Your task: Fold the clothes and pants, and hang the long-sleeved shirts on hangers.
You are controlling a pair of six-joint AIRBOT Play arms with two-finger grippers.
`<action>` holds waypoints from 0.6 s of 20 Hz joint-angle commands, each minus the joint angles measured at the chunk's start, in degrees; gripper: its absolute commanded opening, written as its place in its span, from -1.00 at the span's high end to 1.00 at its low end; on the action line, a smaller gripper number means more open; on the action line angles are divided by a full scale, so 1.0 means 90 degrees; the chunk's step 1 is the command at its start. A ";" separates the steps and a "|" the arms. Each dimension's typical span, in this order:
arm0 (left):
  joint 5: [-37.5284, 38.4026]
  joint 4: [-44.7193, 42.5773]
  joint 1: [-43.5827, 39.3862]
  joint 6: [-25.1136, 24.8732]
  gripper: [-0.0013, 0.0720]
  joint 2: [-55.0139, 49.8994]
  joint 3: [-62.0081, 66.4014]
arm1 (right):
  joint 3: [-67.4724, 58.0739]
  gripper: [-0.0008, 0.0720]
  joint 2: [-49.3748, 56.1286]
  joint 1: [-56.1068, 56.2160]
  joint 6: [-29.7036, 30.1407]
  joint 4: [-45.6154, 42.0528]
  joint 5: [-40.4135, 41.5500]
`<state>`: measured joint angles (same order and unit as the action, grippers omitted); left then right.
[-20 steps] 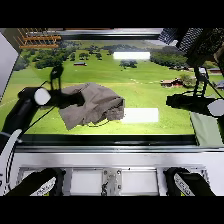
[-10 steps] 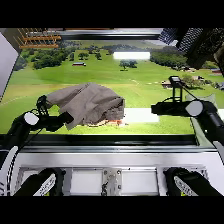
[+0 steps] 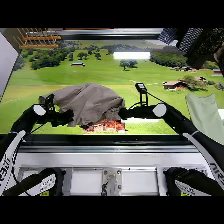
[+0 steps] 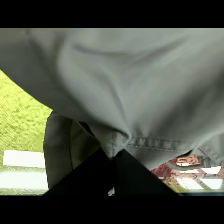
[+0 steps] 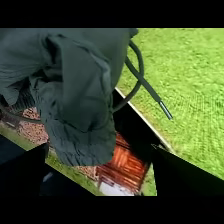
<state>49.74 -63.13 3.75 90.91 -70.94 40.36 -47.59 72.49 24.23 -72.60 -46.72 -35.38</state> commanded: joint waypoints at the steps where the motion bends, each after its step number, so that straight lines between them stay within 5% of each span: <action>1: 0.0100 0.0010 -0.0007 -0.0041 0.95 0.0124 0.0318 | -0.0194 -0.94 0.0661 0.0255 0.0797 0.0811 0.0274; 4: 0.0282 -0.0034 0.0007 -0.0061 0.95 0.0610 0.0605 | -0.0493 0.91 0.0869 0.0189 0.1078 0.0648 0.0236; 9: 0.0865 0.0129 0.0542 -0.0061 0.95 0.2047 0.2497 | -0.2293 0.90 -0.0058 -0.0736 0.0330 -0.2130 -0.1785; 12: 0.0726 0.0763 0.0631 -0.0063 0.95 0.2936 0.3927 | -0.3745 0.90 -0.0993 -0.1309 0.0163 -0.2715 -0.2832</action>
<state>56.03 -60.38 8.29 90.35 -51.37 65.17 -70.85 69.78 16.73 -68.64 -62.28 -50.46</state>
